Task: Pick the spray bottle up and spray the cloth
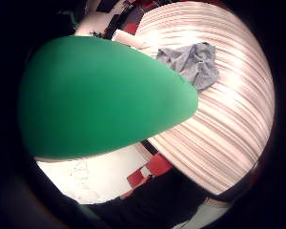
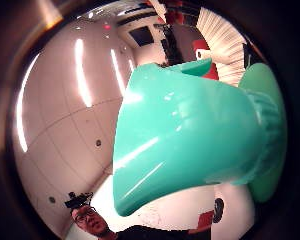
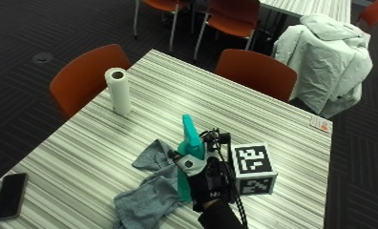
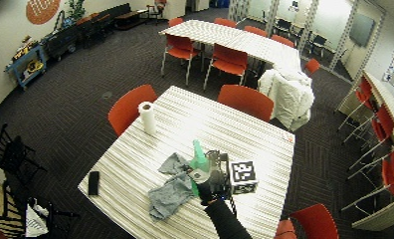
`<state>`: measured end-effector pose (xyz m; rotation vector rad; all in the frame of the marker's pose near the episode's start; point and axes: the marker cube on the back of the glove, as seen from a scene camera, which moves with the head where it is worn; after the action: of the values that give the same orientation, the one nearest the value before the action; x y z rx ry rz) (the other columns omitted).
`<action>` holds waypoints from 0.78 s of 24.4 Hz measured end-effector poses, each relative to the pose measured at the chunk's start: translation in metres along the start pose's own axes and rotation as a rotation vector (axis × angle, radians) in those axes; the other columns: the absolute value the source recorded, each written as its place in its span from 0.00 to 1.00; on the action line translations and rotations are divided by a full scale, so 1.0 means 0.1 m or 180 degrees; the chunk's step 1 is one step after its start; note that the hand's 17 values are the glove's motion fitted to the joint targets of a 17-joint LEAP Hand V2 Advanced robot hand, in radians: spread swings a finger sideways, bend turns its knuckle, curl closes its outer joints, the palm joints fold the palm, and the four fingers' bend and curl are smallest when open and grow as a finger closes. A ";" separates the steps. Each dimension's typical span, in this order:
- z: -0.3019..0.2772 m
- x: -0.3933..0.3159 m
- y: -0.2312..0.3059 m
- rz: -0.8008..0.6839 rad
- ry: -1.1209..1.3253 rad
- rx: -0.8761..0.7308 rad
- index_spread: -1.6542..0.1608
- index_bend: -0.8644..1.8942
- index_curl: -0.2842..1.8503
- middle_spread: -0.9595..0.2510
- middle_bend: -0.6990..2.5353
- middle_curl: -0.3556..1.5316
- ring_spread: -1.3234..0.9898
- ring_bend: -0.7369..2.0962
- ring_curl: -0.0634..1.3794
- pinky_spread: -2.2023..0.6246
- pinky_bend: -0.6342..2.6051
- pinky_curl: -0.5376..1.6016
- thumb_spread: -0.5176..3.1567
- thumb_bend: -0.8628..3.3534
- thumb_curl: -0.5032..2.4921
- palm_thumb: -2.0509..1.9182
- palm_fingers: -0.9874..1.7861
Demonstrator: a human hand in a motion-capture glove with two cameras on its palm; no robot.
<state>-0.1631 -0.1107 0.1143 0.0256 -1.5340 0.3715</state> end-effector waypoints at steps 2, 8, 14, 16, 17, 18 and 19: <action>-0.01 0.02 -0.01 0.0046 0.0021 -0.0007 0.79 0.38 0.36 0.74 0.33 0.45 0.52 0.43 0.34 0.81 0.24 0.35 0.33 0.20 0.39 0.80 0.62; -0.01 0.29 -0.19 0.0615 0.0316 -0.0068 0.79 0.38 0.36 0.74 0.33 0.46 0.52 0.43 0.34 0.81 0.24 0.35 0.33 0.20 0.40 0.80 0.62; 0.05 0.77 -0.32 0.1801 0.0843 -0.0372 0.80 0.37 0.36 0.75 0.32 0.46 0.53 0.43 0.34 0.81 0.25 0.36 0.33 0.20 0.40 0.80 0.63; 0.03 0.96 -0.29 0.2182 0.1047 -0.0477 0.80 0.37 0.35 0.76 0.32 0.46 0.53 0.43 0.34 0.81 0.25 0.36 0.33 0.20 0.40 0.80 0.63; 0.01 1.04 -0.26 0.2349 0.1144 -0.0524 0.80 0.37 0.35 0.76 0.32 0.46 0.53 0.43 0.34 0.81 0.25 0.37 0.32 0.20 0.40 0.80 0.63; 0.00 1.12 -0.23 0.2503 0.1231 -0.0568 0.80 0.37 0.36 0.76 0.32 0.46 0.53 0.43 0.34 0.81 0.25 0.37 0.32 0.20 0.40 0.80 0.63; -0.02 1.19 -0.20 0.2650 0.1308 -0.0610 0.80 0.37 0.36 0.76 0.32 0.46 0.53 0.43 0.35 0.81 0.25 0.37 0.32 0.20 0.40 0.80 0.63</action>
<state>-0.1569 -0.1033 0.2344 -0.8125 -1.1025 0.8242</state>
